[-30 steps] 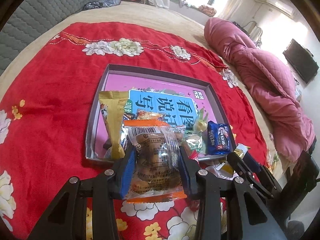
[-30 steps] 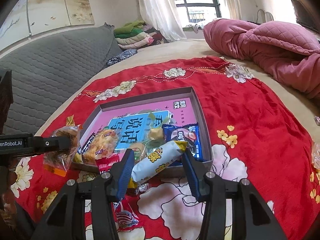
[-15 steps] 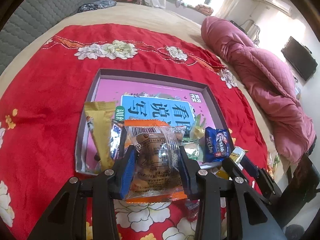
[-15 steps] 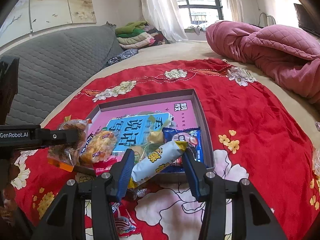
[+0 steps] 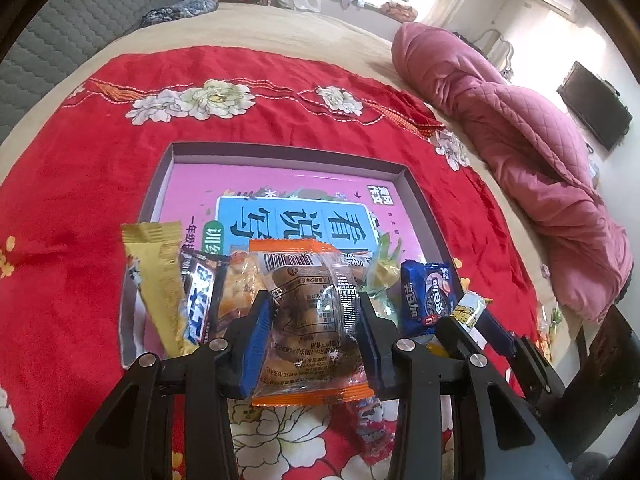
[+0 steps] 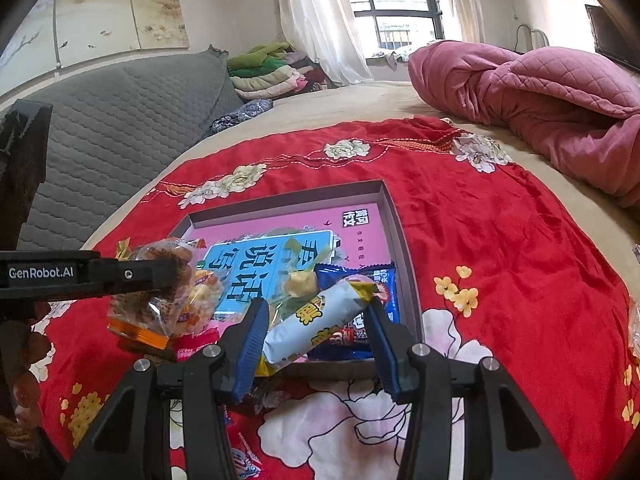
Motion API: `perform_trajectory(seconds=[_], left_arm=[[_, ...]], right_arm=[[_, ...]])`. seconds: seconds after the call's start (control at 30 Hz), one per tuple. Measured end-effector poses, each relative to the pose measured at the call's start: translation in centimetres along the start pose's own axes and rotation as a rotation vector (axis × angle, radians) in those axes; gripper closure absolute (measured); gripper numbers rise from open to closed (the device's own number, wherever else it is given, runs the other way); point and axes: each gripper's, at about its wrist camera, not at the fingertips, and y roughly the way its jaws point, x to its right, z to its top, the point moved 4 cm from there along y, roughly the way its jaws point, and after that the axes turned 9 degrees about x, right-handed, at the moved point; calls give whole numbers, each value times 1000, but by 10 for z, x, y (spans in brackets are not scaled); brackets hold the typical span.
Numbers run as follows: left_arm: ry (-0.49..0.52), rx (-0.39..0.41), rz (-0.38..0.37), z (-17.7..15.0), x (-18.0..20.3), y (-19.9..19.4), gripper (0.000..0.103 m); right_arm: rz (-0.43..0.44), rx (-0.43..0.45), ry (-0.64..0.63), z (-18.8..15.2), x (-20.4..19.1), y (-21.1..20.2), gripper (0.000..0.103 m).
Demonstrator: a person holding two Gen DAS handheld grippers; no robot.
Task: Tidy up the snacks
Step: 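Lower the cookie bag into the tray and open the left tool while the right tool drops the white bar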
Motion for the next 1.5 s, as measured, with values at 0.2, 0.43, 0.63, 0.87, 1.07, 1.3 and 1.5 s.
perform_trajectory(seconds=[0.2,0.43,0.63,0.87,1.07,1.3,1.5], left_arm=[[11,-3,0,3,5,7,61],[36,-11,3,4,12,17,61],[41,-18,16,4,11,25,61],[42,-21,21,7,9,33,61],[38,-29,30,7,7,37,61],[21,-37,20,6,4,37,59],[13,-16,14,11,3,31,57]], right_arm=[[4,1,-5,2,0,5,54],[16,4,-19,5,-5,16,54],[12,5,-56,6,-10,25,54],[-10,-8,-78,3,-13,36,53],[-21,3,-62,4,-8,35,41],[-24,15,-43,5,-5,32,39],[-37,55,-5,12,5,24,32]])
